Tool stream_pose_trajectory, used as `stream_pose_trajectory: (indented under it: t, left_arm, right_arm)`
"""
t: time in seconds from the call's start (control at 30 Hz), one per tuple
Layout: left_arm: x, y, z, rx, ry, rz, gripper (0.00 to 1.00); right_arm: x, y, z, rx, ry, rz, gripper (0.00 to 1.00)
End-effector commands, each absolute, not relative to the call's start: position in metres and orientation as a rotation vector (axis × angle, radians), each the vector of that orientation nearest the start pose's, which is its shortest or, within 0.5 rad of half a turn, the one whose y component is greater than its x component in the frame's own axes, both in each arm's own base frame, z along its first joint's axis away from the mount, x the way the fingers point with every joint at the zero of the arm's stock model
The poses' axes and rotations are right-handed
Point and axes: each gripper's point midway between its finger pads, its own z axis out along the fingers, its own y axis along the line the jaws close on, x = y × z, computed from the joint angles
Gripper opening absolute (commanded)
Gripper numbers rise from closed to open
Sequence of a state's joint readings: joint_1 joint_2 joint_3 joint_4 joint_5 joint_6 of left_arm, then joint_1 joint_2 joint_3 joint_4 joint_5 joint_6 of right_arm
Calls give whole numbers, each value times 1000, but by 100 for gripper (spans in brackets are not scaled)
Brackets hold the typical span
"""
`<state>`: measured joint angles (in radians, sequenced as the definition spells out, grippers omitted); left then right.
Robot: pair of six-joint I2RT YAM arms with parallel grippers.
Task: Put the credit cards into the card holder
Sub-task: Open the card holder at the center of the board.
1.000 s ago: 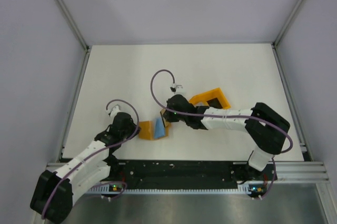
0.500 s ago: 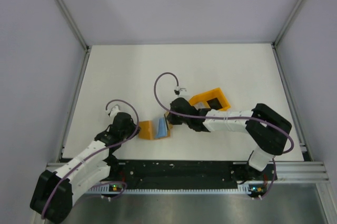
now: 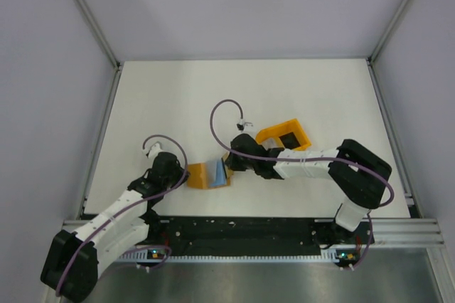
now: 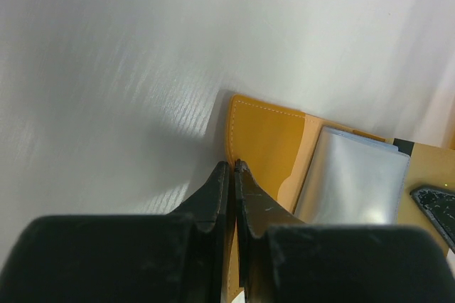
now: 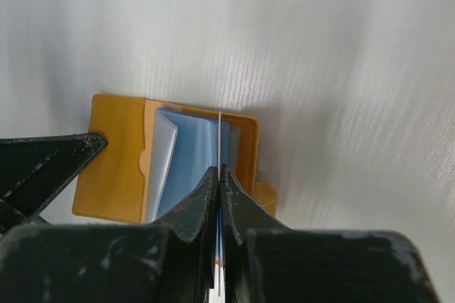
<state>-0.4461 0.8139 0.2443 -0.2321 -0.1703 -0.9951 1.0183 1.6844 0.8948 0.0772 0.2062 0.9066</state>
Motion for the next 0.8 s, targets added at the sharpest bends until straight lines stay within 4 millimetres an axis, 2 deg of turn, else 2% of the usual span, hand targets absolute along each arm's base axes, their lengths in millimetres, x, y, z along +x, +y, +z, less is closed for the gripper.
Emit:
stream_pose_trajectory:
  t: [0.0,0.07,0.23,0.57,0.7,0.77]
  left_arm:
    - [212,-104,23,-728,2286,-483,0]
    - [211,-104,22,-727,2289,-480,0]
    - [212,-105,21,-730,2284,-490,0]
    - [218,-120,24,-726,2249,-605,0]
    - [221,-124,25,-719,2240,-629,0]
    - [222,-125,25,-718,2239,-636,0]
  right_arm:
    - [233,373,54,12,2391,781,0]
    - [233,373,52,14,2394,785,0]
    - [225,392,54,-55,2391,932,0]
    - [221,426,98,-186,2283,1148,0]
    - [219,435,87,-231,2325,1145,0]
    - [217,441,93,-252,2293,1203,0]
